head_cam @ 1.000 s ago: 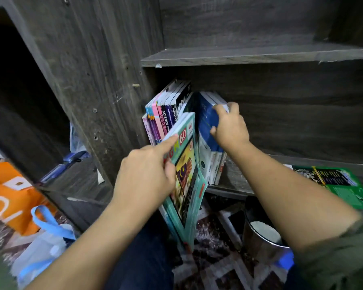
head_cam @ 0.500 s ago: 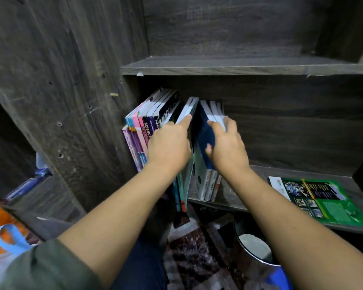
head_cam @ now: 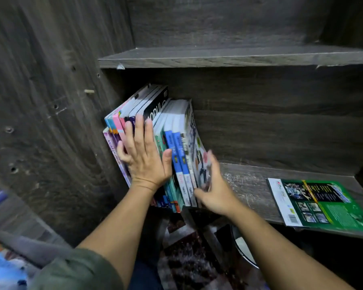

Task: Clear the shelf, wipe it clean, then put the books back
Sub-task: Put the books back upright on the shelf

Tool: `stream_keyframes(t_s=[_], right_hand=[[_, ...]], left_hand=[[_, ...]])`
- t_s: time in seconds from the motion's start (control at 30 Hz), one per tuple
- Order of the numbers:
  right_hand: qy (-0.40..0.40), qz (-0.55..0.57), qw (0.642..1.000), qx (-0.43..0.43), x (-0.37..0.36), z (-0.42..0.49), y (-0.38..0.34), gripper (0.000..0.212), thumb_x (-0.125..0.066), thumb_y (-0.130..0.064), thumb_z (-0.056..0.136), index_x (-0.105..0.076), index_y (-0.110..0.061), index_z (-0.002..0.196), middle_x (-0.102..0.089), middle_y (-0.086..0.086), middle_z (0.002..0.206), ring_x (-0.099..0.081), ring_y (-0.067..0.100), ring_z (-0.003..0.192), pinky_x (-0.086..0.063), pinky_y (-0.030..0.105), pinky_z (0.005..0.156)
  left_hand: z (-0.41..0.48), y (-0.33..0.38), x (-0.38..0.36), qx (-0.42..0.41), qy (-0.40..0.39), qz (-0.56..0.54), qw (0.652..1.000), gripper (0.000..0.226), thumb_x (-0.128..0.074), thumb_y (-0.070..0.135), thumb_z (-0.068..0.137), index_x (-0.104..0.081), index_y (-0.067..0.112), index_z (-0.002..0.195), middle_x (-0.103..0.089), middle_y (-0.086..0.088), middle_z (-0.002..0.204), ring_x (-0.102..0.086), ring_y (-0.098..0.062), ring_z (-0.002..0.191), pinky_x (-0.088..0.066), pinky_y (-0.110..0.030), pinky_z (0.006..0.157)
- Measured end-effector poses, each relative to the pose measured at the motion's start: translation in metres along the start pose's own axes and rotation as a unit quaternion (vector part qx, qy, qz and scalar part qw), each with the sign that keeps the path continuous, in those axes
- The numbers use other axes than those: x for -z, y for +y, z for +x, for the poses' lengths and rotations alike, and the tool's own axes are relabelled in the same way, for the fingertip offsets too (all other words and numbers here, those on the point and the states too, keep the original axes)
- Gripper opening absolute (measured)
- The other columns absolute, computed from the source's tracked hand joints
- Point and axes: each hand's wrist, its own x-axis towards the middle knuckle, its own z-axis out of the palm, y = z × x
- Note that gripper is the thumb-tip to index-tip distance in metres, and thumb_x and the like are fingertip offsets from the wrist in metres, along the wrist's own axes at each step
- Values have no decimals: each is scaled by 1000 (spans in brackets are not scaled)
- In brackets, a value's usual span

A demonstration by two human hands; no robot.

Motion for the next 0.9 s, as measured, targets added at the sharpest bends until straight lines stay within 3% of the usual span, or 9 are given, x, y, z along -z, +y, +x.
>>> stream_keyframes(t_s=[0.1,0.2,0.3,0.4,0.53,0.73,0.9], right_hand=[[-122,-50,989,-70,-13,0,23,121,-83,-29,65,0,-39,153,-46,-4,147,-48,12,130,-41,37,109],[-97,-106,985,-92,-24,3,37,138,-82,-58,44,5,-44,150,-42,-10,149,-43,12,134,-40,38,110],[-60,-135,984,-100,-31,6,39,150,-82,-66,38,12,-37,151,-31,-7,155,-32,17,141,-33,42,113],[2,-180,980,-88,-46,8,39,154,-82,-71,38,16,-33,151,-21,-2,159,-20,22,146,-25,46,117],[51,-174,981,-67,-61,15,43,150,-84,-67,45,18,-34,150,-24,-1,158,-20,21,145,-22,44,118],[48,-88,994,-41,-66,19,42,141,-88,-52,47,14,-54,145,-31,-13,155,-37,15,138,-38,47,109],[23,-91,995,-45,-59,19,40,142,-89,-53,50,18,-52,145,-33,-9,155,-40,19,136,-40,48,108]], left_hand=[[-5,-5,-12,-5,8,18,1000,70,-16,50,93,-19,10,150,-17,-7,156,5,-17,149,-10,-46,109],[-2,-5,-10,-3,45,-42,998,69,-16,52,93,-23,8,147,-19,-10,153,-4,-23,149,-12,-48,110],[13,-12,3,47,101,-125,986,71,-30,42,90,-23,-3,145,-20,-24,152,-15,-38,144,-11,-46,116],[19,-22,14,49,96,-159,981,73,-36,36,90,-23,-13,144,-20,-31,152,-15,-41,144,-8,-43,118],[19,-31,20,17,66,-164,984,74,-37,37,89,-24,-9,144,-25,-27,152,-17,-38,145,-11,-41,118],[25,-33,21,-18,89,-219,971,76,-31,44,94,-26,-16,140,-30,-28,145,-24,-44,140,-17,-49,117],[24,-24,19,-30,88,-238,967,81,-25,52,95,-23,-14,141,-30,-27,144,-25,-43,139,-20,-55,115]])
